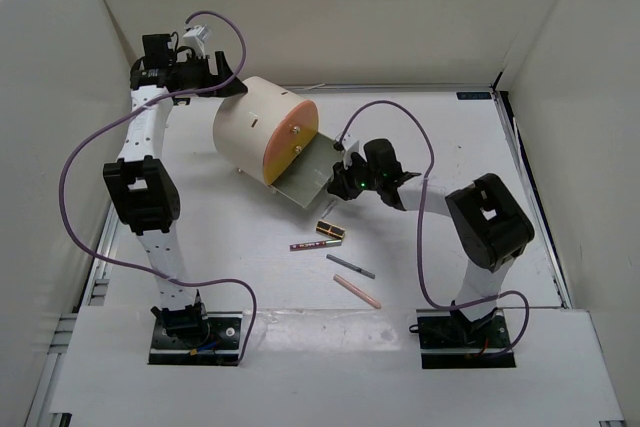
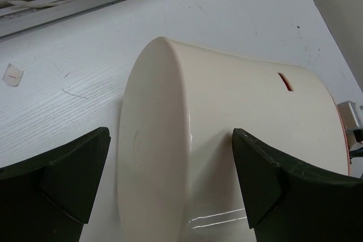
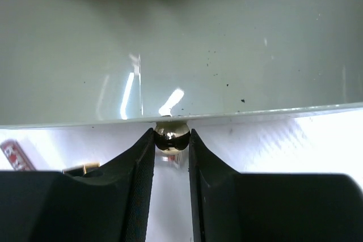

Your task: Organize the makeup

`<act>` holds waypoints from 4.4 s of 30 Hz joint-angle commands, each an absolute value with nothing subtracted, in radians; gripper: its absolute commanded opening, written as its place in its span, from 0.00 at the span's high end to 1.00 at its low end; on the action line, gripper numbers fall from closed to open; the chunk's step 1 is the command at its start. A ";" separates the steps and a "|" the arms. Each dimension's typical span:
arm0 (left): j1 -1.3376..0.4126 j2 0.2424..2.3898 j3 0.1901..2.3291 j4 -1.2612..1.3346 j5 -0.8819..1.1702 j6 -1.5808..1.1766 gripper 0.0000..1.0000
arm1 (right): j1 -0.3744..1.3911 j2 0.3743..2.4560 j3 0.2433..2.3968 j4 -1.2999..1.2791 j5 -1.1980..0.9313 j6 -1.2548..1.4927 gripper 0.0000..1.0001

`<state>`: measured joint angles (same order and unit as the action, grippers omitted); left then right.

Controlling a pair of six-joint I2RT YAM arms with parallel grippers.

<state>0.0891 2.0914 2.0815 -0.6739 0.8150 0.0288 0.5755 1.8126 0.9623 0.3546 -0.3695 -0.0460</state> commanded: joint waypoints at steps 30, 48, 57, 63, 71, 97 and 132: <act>-0.098 1.381 1.492 -0.485 0.098 -0.244 0.02 | 0.693 1.460 0.749 0.097 -0.287 -0.118 0.27; -0.566 1.080 1.106 -0.712 -0.201 -0.367 0.02 | 0.792 1.507 0.641 0.267 -0.098 -0.029 0.75; -0.571 1.062 1.063 -0.758 -0.129 -0.466 0.02 | 0.792 1.215 0.696 -0.031 -0.022 -0.067 0.83; -0.609 1.086 0.933 -0.920 -0.098 -0.762 0.02 | 0.773 1.331 0.920 0.063 0.000 -0.112 0.83; -0.725 1.126 0.816 -1.172 -0.127 -1.064 0.02 | 0.755 1.690 1.227 0.034 -0.029 -0.153 0.72; -0.816 0.914 0.555 -1.108 -0.241 -1.675 0.04 | 0.736 1.458 1.055 0.020 -0.034 -0.089 0.26; -0.847 1.285 0.776 -0.789 -0.397 -1.197 0.90 | 0.718 1.230 0.956 -0.025 0.257 -0.034 0.26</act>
<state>-0.7925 1.2888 0.6682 -0.8711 -0.2977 -1.3750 0.7322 1.2884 0.9844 -0.0509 0.1535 -0.0704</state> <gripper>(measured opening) 0.274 0.744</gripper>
